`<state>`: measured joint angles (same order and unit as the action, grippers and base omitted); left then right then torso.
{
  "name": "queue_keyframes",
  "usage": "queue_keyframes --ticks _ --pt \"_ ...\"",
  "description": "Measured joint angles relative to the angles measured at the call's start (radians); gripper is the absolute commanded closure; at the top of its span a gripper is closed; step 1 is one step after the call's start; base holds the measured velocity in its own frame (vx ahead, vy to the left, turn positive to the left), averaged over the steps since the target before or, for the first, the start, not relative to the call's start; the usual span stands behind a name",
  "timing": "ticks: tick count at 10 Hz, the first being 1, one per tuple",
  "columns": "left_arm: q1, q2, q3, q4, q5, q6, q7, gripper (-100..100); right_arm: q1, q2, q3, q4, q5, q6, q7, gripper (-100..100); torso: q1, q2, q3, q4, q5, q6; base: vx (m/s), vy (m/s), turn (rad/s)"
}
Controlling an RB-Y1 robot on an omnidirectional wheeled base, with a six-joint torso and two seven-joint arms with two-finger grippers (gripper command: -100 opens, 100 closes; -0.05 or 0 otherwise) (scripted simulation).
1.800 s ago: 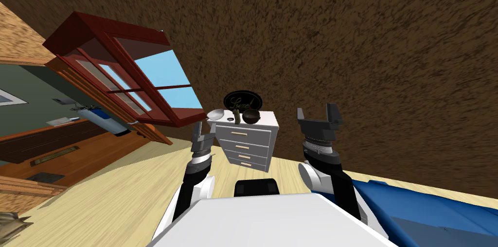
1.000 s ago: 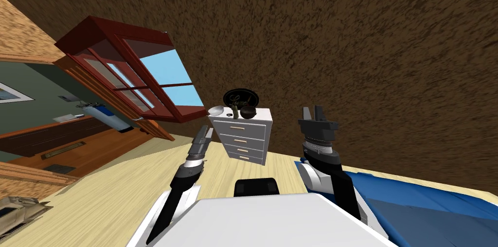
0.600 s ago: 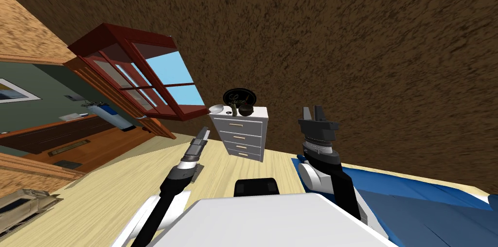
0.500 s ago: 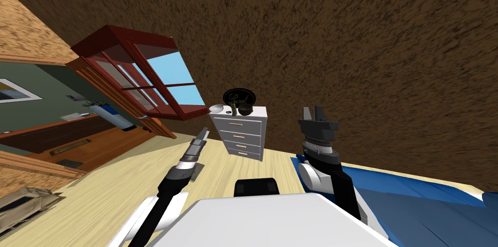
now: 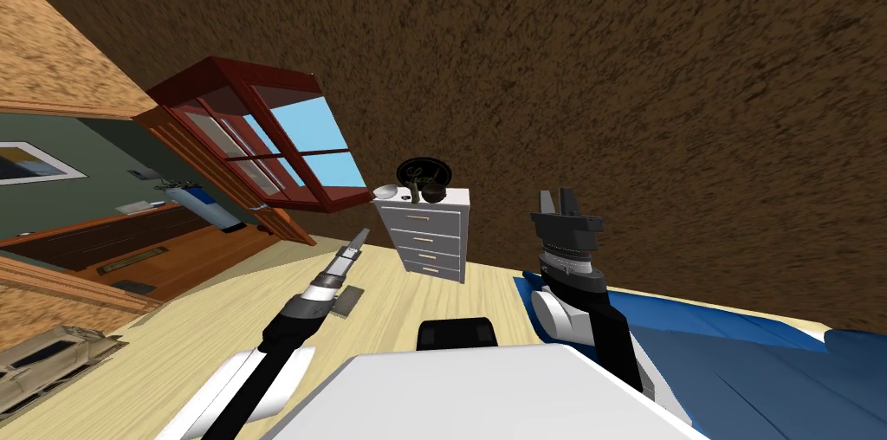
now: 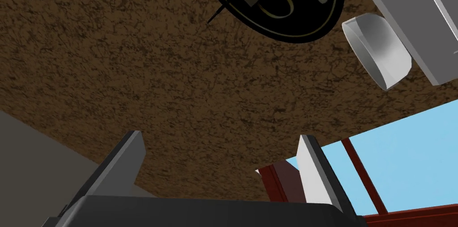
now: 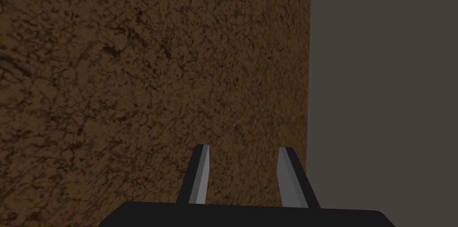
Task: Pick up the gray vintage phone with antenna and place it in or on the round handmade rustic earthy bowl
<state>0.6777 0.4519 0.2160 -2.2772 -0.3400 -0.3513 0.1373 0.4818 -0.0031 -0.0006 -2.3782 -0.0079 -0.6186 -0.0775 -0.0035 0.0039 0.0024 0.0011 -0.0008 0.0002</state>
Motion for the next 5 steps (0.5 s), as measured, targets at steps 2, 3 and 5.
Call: queue_keyframes --ticks 2,3,5 --pt "0.011 0.048 0.026 -0.001 -0.022 0.024 -0.001 -100 0.000 0.000 0.000 0.000 0.000 0.000 0.000 0 0.000 -0.003 -0.002 -0.001 0.000 0.000 -0.003 -0.054 -0.015" --pt "0.017 0.072 0.039 0.000 -0.032 0.036 -0.002 -100 0.000 0.000 0.000 0.000 0.000 0.000 0.000 0 0.000 -0.004 -0.002 -0.001 0.000 0.000 0.024 -0.053 -0.019" --pt "0.022 0.122 0.060 0.001 -0.052 0.065 -0.003 -100 0.000 0.000 0.000 0.000 0.000 0.000 0.000 0 0.000 -0.007 -0.004 -0.002 0.000 0.000 0.059 -0.055 -0.031"
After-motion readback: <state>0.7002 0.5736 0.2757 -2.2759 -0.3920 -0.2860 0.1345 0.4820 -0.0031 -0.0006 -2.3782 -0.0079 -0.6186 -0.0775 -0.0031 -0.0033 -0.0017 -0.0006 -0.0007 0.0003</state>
